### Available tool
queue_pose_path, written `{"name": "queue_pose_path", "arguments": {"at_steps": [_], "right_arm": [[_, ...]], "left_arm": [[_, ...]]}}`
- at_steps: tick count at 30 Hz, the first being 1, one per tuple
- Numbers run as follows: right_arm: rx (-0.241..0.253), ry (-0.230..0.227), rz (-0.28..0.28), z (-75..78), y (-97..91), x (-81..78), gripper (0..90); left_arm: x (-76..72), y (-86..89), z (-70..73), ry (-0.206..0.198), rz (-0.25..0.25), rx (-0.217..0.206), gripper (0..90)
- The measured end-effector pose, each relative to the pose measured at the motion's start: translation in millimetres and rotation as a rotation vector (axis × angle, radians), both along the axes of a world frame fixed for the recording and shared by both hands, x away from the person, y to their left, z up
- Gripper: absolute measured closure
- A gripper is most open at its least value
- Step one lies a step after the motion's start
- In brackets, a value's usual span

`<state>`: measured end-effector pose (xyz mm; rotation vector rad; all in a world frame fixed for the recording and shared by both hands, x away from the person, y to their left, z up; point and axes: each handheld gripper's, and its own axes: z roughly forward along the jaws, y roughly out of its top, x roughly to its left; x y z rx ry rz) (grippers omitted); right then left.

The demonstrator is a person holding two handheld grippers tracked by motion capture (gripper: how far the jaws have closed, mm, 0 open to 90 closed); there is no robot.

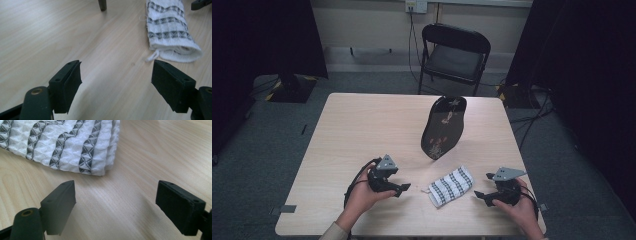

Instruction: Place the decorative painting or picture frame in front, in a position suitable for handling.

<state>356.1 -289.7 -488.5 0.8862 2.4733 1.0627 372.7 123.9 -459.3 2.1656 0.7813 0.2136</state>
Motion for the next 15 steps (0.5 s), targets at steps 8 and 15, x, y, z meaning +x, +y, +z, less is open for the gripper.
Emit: {"name": "queue_pose_path", "arguments": {"at_steps": [8,15], "right_arm": [[-0.003,-0.008,0.008,1.7,0.4,-0.4,16.1],[-0.012,-0.013,0.009,3.7,-0.2,-0.9,16.7]], "left_arm": [[20.2,-11.4,27.5,0.002,0.018,-0.019,24.7],[39.0,-21.6,51.3,0.003,0.02,-0.036,24.9]]}}
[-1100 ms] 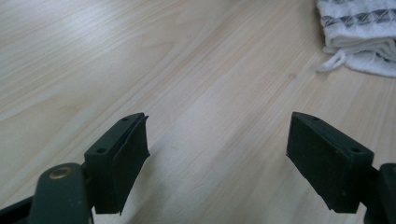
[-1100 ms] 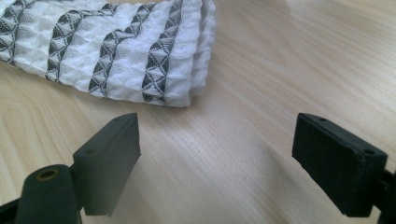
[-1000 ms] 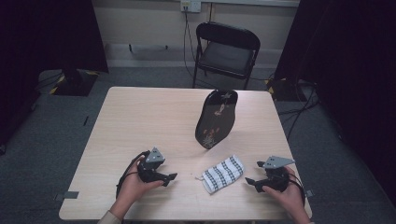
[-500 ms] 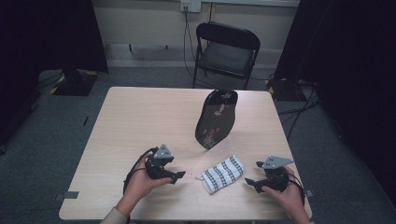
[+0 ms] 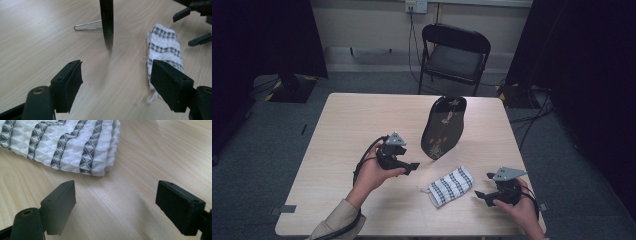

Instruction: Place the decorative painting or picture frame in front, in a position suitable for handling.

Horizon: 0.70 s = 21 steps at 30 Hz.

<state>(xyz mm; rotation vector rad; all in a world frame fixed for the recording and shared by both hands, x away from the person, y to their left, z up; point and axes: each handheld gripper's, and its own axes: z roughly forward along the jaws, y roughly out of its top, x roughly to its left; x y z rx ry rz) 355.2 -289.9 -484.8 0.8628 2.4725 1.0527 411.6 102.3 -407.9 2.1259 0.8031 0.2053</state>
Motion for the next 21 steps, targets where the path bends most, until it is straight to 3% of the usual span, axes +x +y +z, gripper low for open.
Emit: {"name": "queue_pose_path", "arguments": {"at_steps": [21], "right_arm": [[-0.012,-0.005,0.015,2.1,1.1,-0.1,16.8]], "left_arm": [[30.2,-13.6,41.9,-0.015,0.013,0.037,24.4]]}}
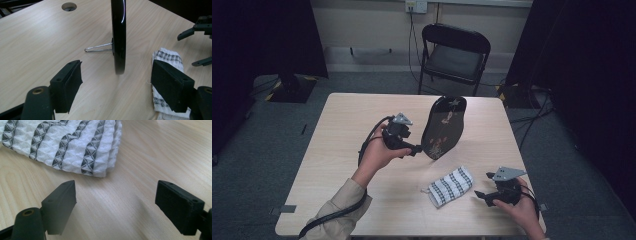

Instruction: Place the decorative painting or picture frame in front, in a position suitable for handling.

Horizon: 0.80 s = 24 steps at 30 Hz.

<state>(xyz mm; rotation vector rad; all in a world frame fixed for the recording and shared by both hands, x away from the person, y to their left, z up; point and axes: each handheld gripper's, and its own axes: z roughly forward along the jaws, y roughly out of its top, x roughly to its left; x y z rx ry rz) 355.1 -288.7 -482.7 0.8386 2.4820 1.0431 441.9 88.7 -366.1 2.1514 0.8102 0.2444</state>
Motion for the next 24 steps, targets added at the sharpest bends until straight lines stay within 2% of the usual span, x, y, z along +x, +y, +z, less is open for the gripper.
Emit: {"name": "queue_pose_path", "arguments": {"at_steps": [2,7,10,13,15,17,21,24], "right_arm": [[-0.001,-0.002,0.0,0.2,0.2,-0.2,16.8],[0.003,-0.001,-0.004,0.9,-0.6,-0.2,16.9],[0.007,-0.001,-0.002,1.3,-0.6,-0.1,16.9],[0.007,-0.002,-0.001,0.9,0.0,0.1,17.1],[0.007,0.0,0.0,0.6,0.4,0.2,17.1],[0.006,-0.002,0.002,0.5,0.7,0.4,17.1],[0.006,-0.001,0.002,0.4,0.2,0.5,17.2],[0.011,-0.002,0.001,0.6,-0.2,0.6,17.2]], "left_arm": [[4.6,-2.9,7.4,-0.005,0.014,-0.013,24.4],[11.9,-10.7,16.5,-0.01,0.017,-0.011,24.9],[15.4,-16.5,20.0,-0.014,0.018,-0.018,25.5],[19.1,-22.4,22.6,-0.017,0.023,-0.002,27.3],[21.6,-25.5,24.7,-0.011,0.028,-0.006,28.1],[23.9,-28.5,26.6,-0.02,0.037,-0.009,28.5],[28.5,-32.8,30.2,-0.036,0.045,0.01,30.3],[31.6,-36.5,33.9,-0.04,0.057,0.002,31.1]]}}
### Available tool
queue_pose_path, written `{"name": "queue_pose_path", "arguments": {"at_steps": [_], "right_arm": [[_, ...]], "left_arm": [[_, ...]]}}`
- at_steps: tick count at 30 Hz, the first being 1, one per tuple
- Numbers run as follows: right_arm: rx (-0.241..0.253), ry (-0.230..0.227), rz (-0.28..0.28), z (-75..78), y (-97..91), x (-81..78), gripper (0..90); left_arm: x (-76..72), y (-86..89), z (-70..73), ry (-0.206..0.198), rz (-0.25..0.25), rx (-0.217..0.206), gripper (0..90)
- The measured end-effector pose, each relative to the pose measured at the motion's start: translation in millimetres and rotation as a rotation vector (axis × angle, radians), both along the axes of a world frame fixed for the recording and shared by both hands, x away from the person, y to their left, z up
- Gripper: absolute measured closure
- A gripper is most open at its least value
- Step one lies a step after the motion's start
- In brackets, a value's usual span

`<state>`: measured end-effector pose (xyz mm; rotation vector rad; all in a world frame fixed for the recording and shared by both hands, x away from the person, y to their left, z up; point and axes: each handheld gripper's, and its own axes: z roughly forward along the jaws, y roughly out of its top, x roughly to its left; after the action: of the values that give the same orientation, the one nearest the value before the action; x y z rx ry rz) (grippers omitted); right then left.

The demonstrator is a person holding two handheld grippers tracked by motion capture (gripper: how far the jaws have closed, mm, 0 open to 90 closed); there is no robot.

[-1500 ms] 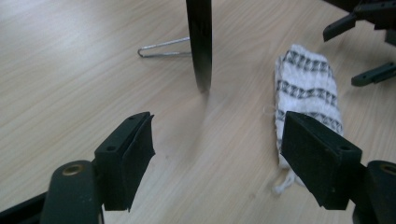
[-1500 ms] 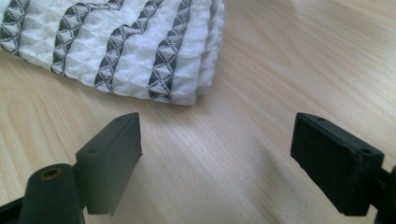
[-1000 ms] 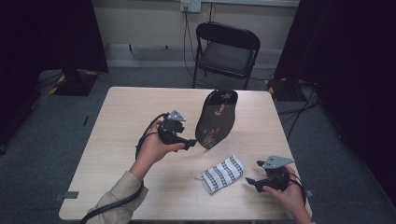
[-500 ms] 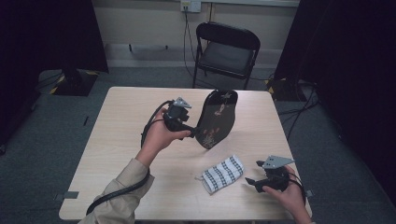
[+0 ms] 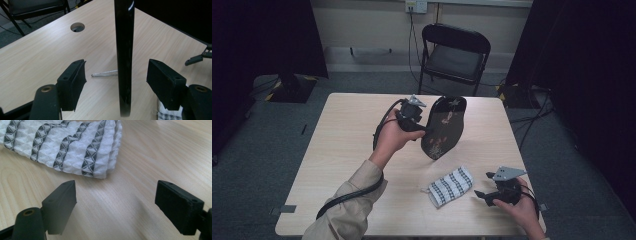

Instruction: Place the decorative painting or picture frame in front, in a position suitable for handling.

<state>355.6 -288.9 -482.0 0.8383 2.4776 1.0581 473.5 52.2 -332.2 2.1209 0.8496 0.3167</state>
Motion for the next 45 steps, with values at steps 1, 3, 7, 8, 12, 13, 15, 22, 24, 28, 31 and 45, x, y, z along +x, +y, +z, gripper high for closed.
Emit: {"name": "queue_pose_path", "arguments": {"at_steps": [1,3,7,8,12,13,15,22,24,28,31,45], "right_arm": [[-0.001,0.001,0.0,0.3,-0.2,0.0,17.2],[0.002,0.001,0.001,0.3,-0.4,0.0,17.2],[0.001,0.002,0.001,0.3,-0.5,0.1,17.2],[0.001,0.0,0.002,0.5,-0.4,0.1,17.2],[0.003,-0.003,0.004,0.9,-0.2,0.3,17.4],[0.004,-0.002,0.004,1.0,-0.2,0.3,17.4],[0.005,-0.003,0.007,1.1,-0.2,0.3,17.5],[0.012,-0.008,0.009,1.6,-1.1,0.4,17.7],[0.012,-0.004,0.009,1.7,-1.1,0.5,17.9],[0.007,-0.007,0.013,2.5,0.4,0.5,18.1],[0.009,-0.013,0.017,3.2,1.2,0.5,18.2],[0.007,-0.016,0.017,3.4,-0.3,0.5,18.8]], "left_arm": [[1.0,-1.2,1.2,-0.001,0.003,0.001,31.5],[2.9,-3.6,3.1,-0.003,0.006,0.007,33.0],[6.2,-6.7,6.4,-0.023,0.007,0.024,37.6],[7.3,-7.4,6.9,-0.031,-0.002,0.025,38.5],[8.4,-12.9,10.9,-0.029,-0.017,0.023,42.3],[9.0,-14.3,12.1,-0.034,-0.022,0.021,42.9],[9.4,-15.6,13.3,-0.037,-0.021,0.021,44.1],[14.3,-23.5,16.5,-0.029,-0.021,0.004,51.2],[14.6,-24.0,17.2,-0.02,-0.012,0.006,54.7],[17.8,-27.8,20.2,-0.002,-0.007,-0.001,59.5],[20.1,-30.7,20.0,0.008,-0.001,-0.005,61.2],[27.7,-35.3,17.3,0.061,0.017,-0.045,79.9]]}}
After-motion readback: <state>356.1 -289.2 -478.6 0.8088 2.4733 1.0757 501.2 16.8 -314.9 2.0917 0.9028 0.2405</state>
